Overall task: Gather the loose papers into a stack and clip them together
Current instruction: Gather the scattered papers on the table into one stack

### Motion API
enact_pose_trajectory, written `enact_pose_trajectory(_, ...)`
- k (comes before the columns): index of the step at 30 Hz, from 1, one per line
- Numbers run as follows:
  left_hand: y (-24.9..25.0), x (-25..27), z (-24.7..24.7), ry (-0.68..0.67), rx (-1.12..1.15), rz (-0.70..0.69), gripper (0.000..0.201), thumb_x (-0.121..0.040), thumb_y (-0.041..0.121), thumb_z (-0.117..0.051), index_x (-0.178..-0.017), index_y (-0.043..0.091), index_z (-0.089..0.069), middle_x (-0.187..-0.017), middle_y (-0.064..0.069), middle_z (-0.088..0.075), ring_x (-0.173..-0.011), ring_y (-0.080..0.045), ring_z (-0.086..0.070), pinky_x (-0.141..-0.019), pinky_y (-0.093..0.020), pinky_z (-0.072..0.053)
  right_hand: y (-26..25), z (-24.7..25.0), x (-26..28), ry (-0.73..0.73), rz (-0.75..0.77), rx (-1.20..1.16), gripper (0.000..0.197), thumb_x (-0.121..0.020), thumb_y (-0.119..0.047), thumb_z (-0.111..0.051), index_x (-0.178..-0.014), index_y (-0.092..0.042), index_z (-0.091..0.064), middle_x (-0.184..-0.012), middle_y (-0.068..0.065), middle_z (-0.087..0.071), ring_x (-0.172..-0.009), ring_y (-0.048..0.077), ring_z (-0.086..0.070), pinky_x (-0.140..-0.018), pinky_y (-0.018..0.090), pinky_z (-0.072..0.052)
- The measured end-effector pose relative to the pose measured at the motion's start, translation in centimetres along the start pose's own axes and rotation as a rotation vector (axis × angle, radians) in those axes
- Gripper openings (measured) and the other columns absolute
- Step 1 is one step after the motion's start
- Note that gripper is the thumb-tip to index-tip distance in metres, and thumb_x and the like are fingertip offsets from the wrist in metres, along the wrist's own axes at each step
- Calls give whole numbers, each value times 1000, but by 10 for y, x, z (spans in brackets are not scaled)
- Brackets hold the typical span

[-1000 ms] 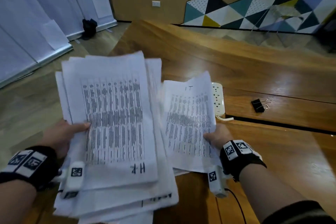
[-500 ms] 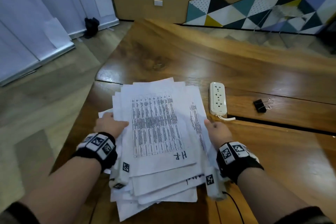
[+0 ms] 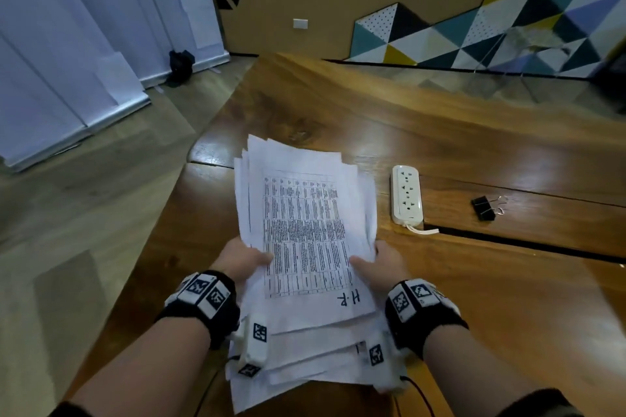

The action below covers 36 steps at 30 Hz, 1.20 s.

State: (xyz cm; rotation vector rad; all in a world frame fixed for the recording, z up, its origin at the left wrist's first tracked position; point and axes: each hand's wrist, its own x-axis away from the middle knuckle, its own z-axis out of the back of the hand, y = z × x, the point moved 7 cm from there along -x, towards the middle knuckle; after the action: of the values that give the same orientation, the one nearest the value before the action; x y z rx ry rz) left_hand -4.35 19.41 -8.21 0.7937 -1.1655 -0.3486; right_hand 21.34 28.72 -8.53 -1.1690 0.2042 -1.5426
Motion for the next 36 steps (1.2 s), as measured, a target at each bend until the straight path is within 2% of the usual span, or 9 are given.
enact_pose_trajectory(3,7,23,-12,-178,88,-52,47,-75,0,-74,-120,0,-62,-118,-22,-70,-111,-38,-65,-104,-57,-43,3,28,14,-84,56,-381,41,-66,-18,-84,-101,-11,-64,-87,0,-76,-85,14,-71,-74,30,-57)
enact_pose_trajectory(7,40,58,-18,-293,138,-164,36,-74,4,-77,-107,0,-66,-97,-16,-77,-86,-26,-75,-71,-37,-61,-7,50,37,-210,94,-594,78,-44,-29,-94,-116,-14,-68,-108,3,-75,-105,23,-69,-97,41,-46)
enact_pose_trajectory(11,88,85,-16,-311,176,-348,88,-23,32,-98,-100,1,-71,-99,-25,-74,-81,-33,-74,-69,-43,-61,-54,92,76,-79,333,-626,37,-71,-5,-79,-104,-19,-69,-105,-3,-76,-95,10,-72,-87,30,-50)
enact_pose_trajectory(16,151,133,-5,-204,170,-759,64,-47,37,-91,-103,13,-73,-102,-11,-77,-97,-32,-72,-82,-46,-55,-92,140,132,-14,630,-681,51,-74,2,-74,-121,-13,-62,-117,3,-72,-112,19,-66,-94,38,-49)
enact_pose_trajectory(19,131,125,1,-157,205,-729,61,-43,38,-91,-97,15,-74,-96,-8,-78,-90,-32,-73,-69,-39,-59,-75,141,143,-57,608,-655,67,-56,-11,-85,-119,-14,-62,-111,2,-74,-106,20,-69,-83,30,-56)
enact_pose_trajectory(21,109,119,-7,-178,247,-656,67,-38,37,-95,-99,19,-73,-101,-8,-78,-98,-32,-71,-82,-47,-58,-54,126,135,-83,529,-603,75,-46,-18,-92,-114,-19,-63,-107,-2,-75,-105,19,-69,-78,28,-57)
enact_pose_trajectory(24,99,114,-28,-220,293,-606,86,-25,40,-98,-102,13,-70,-103,-11,-76,-102,-35,-69,-94,-59,-51,-44,111,122,13,473,-562,53,-63,4,-82,-104,-23,-64,-98,-4,-75,-109,21,-66,-78,27,-55)
enact_pose_trajectory(32,112,132,-25,-279,284,-708,77,-29,40,-96,-98,16,-72,-100,-4,-78,-94,-23,-74,-78,-34,-59,-58,133,133,-19,609,-721,58,-57,-7,-84,-111,-12,-64,-108,8,-74,-105,26,-69,-80,31,-57)
enact_pose_trajectory(36,106,133,-41,-204,282,-698,30,-63,8,-86,-89,8,-69,-76,0,-79,-85,-29,-73,-67,-34,-61,-51,119,126,79,552,-718,34,-63,-5,-82,-93,-18,-69,-103,20,-71,-102,34,-67,-83,42,-58)
